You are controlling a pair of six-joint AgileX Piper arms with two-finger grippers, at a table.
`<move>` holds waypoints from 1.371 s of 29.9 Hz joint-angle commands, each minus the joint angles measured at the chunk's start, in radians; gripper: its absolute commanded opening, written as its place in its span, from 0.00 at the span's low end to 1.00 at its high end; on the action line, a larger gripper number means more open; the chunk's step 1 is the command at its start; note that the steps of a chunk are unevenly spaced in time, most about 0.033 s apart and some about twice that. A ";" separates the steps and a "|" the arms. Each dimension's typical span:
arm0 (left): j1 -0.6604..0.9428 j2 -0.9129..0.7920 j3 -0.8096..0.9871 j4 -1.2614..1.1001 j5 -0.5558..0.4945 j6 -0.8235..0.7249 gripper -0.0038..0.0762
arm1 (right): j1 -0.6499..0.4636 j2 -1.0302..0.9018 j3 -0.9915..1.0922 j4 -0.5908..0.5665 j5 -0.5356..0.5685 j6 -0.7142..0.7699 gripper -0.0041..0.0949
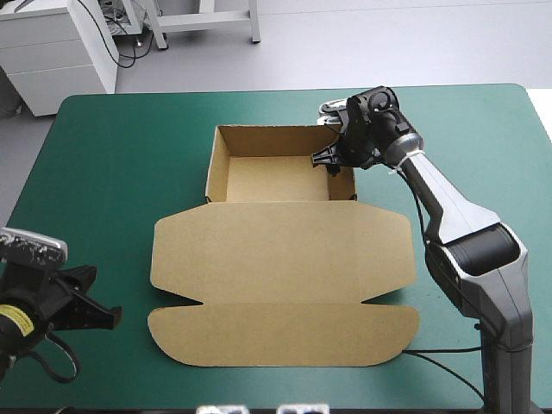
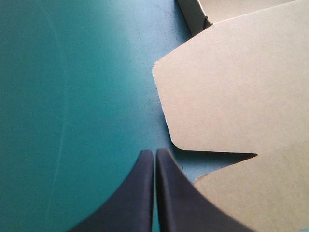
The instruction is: Fold the box
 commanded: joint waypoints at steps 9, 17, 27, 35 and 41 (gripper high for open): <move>-0.001 -0.283 0.315 0.001 -0.273 -0.014 0.04 | -0.004 -0.042 -0.012 0.063 0.001 -0.053 0.49; -0.001 -0.341 0.361 0.001 -0.267 -0.017 0.04 | -0.004 -0.025 -0.010 0.067 0.001 -0.062 0.02; -0.001 -0.341 0.367 0.001 -0.267 -0.017 0.04 | -0.049 -0.111 -0.012 0.001 0.001 -0.101 0.02; -0.001 -0.341 0.367 0.001 -0.267 -0.017 0.04 | -0.327 -0.273 -0.012 -0.019 0.001 -0.180 0.02; -0.001 -0.341 0.367 0.001 -0.267 -0.017 0.04 | -0.583 -0.300 -0.012 -0.020 0.001 -0.270 0.02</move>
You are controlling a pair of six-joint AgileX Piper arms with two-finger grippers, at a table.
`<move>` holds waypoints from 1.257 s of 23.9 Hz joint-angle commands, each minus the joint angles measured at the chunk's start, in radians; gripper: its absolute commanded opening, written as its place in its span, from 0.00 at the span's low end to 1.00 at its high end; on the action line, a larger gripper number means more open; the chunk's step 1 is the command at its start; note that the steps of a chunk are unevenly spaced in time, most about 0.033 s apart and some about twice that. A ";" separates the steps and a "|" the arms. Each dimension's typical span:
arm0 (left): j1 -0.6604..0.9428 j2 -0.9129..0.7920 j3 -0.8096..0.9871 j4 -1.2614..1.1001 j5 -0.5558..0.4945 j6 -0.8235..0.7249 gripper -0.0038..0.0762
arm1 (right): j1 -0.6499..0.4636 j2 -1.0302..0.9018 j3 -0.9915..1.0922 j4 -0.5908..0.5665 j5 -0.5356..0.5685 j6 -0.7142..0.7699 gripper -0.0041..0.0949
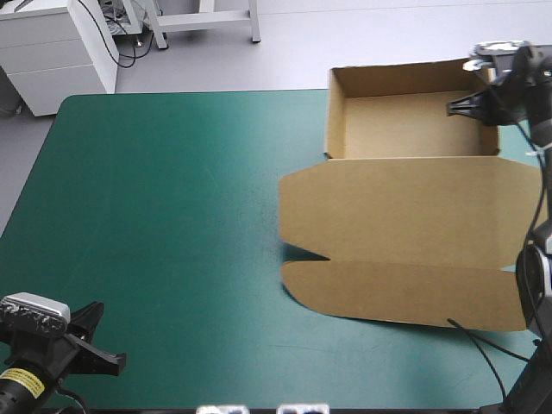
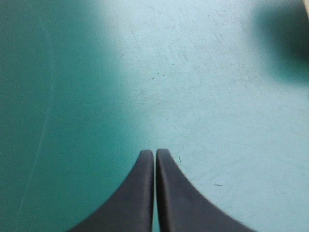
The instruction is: Fold the box
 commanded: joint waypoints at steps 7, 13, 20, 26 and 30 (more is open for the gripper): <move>-0.001 0.011 -0.023 0.002 -0.067 -0.009 0.04 | -0.285 0.085 -0.026 0.011 0.000 -0.046 0.02; -0.001 0.011 -0.023 0.004 -0.069 -0.009 0.04 | -0.324 0.204 -0.026 0.008 0.000 -0.044 0.02; -0.001 0.011 -0.023 0.004 -0.066 -0.009 0.04 | -0.326 0.236 -0.026 0.066 0.000 -0.044 0.18; -0.001 0.011 -0.023 0.004 -0.058 -0.009 0.04 | -0.326 0.182 -0.026 0.084 0.000 -0.044 0.65; -0.001 0.011 -0.023 0.004 -0.026 -0.009 0.04 | -0.326 0.101 -0.026 0.088 0.000 -0.044 0.77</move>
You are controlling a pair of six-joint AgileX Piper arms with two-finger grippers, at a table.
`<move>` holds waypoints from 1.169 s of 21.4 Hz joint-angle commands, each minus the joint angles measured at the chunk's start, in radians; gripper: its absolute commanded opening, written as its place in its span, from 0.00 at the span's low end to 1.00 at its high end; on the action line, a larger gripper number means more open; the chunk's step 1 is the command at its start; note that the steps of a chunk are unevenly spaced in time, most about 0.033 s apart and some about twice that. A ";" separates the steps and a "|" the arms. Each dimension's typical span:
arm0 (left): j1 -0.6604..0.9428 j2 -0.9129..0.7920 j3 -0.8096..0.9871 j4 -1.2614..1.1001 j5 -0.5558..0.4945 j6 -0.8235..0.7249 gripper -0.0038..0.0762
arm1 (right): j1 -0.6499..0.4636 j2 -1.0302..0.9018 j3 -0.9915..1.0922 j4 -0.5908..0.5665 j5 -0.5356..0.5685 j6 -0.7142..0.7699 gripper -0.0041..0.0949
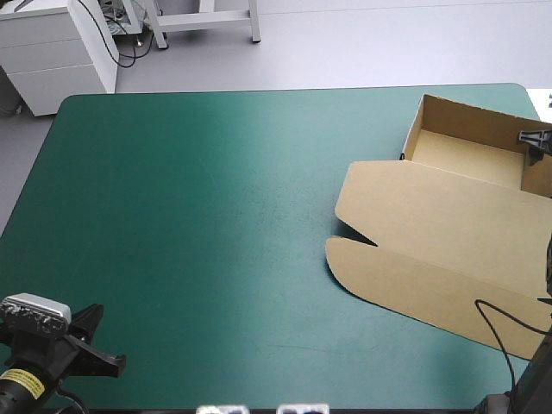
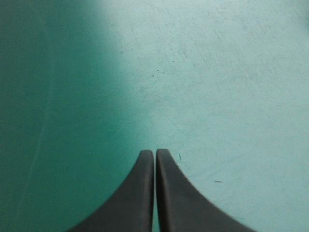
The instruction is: Fold the box
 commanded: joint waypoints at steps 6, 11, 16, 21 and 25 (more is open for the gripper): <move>-0.001 0.011 -0.023 0.004 -0.032 -0.007 0.04 | 0.000 -0.336 -0.026 0.370 0.009 -0.086 0.69; -0.001 0.011 -0.023 0.004 -0.032 -0.007 0.04 | 0.055 -0.486 0.040 0.503 0.009 -0.174 0.14; -0.001 0.011 -0.023 0.000 -0.038 -0.007 0.04 | 0.199 -0.726 0.347 0.503 0.004 -0.326 0.02; -0.001 0.011 -0.014 0.000 -0.088 -0.007 0.04 | 0.298 -1.244 1.008 0.548 -0.337 -0.519 0.02; -0.001 -0.033 0.072 -0.035 -0.132 -0.007 0.04 | 0.298 -1.706 1.358 0.485 -0.529 -0.484 0.02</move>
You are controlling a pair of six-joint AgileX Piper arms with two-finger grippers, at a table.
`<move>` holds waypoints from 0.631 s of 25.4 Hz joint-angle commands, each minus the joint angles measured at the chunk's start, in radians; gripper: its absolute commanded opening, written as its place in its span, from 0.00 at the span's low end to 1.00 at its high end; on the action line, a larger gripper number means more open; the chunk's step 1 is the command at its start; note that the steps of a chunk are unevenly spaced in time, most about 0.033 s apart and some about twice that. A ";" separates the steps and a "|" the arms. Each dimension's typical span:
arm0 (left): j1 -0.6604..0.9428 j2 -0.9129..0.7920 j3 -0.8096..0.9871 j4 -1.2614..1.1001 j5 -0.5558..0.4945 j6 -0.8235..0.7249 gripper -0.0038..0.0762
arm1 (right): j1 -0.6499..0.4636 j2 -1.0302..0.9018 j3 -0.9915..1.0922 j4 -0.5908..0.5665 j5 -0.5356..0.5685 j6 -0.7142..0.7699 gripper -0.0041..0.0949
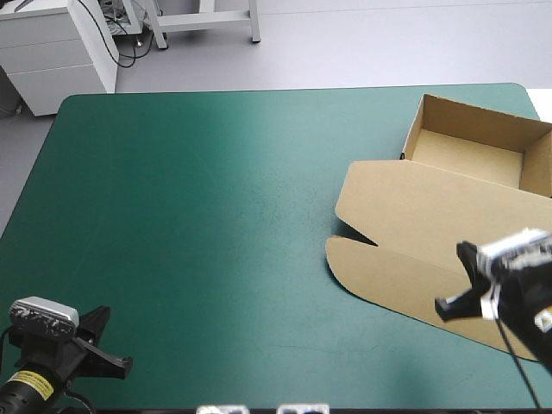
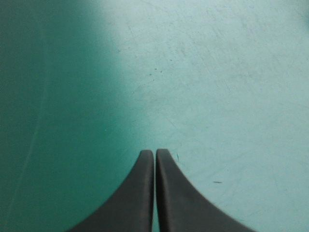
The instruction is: Fold the box
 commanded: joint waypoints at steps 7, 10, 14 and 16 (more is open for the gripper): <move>-0.001 -0.123 0.052 -0.052 -0.144 -0.002 0.04 | 0.013 -0.566 0.202 -0.279 0.039 0.279 0.02; 0.000 -0.137 0.053 -0.055 -0.147 0.000 0.04 | 0.031 -0.564 0.205 -0.273 0.023 0.282 0.02; 0.000 -0.137 0.054 -0.055 -0.149 0.000 0.04 | 0.031 -0.564 0.205 -0.281 0.026 0.282 0.02; 0.000 -0.137 0.054 -0.055 -0.149 0.000 0.04 | 0.031 -0.564 0.205 -0.275 0.026 0.282 0.02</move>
